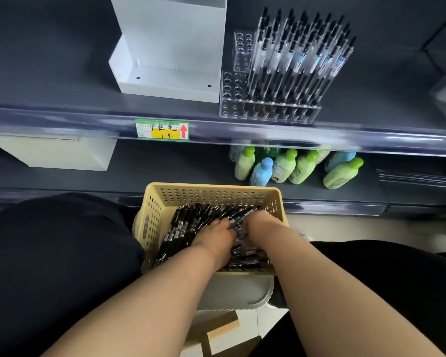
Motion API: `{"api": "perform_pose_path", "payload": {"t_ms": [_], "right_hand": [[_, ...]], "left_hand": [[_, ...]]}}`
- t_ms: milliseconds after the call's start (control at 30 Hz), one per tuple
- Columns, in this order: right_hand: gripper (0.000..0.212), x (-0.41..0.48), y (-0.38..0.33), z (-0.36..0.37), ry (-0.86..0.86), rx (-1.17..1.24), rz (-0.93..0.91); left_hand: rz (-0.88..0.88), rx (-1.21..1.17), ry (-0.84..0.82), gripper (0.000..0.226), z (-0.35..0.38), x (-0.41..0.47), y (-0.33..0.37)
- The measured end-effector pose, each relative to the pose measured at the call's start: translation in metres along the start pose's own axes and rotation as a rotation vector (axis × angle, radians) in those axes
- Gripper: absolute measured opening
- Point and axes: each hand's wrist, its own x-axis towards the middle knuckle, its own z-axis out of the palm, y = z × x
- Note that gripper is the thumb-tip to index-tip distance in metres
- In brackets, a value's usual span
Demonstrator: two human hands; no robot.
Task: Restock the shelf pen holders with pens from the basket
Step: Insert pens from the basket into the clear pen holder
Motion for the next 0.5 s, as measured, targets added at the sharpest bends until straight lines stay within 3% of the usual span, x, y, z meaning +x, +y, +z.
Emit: {"api": "perform_pose_path", "payload": {"t_ms": [200,333,500], "right_hand": [[0.033,-0.004,0.010,-0.017,0.196,0.240,0.019],[0.047,-0.006,0.002,-0.006,0.140,0.129,0.023],[0.057,-0.007,0.002,-0.005,0.184,0.010,-0.017]], "left_hand": [[-0.206,-0.293,0.109,0.023,-0.005,0.002,-0.008],[-0.295,-0.398,0.207,0.012,-0.008,-0.001,-0.016],[-0.289,-0.494,0.259,0.025,-0.006,-0.003,-0.022]]}}
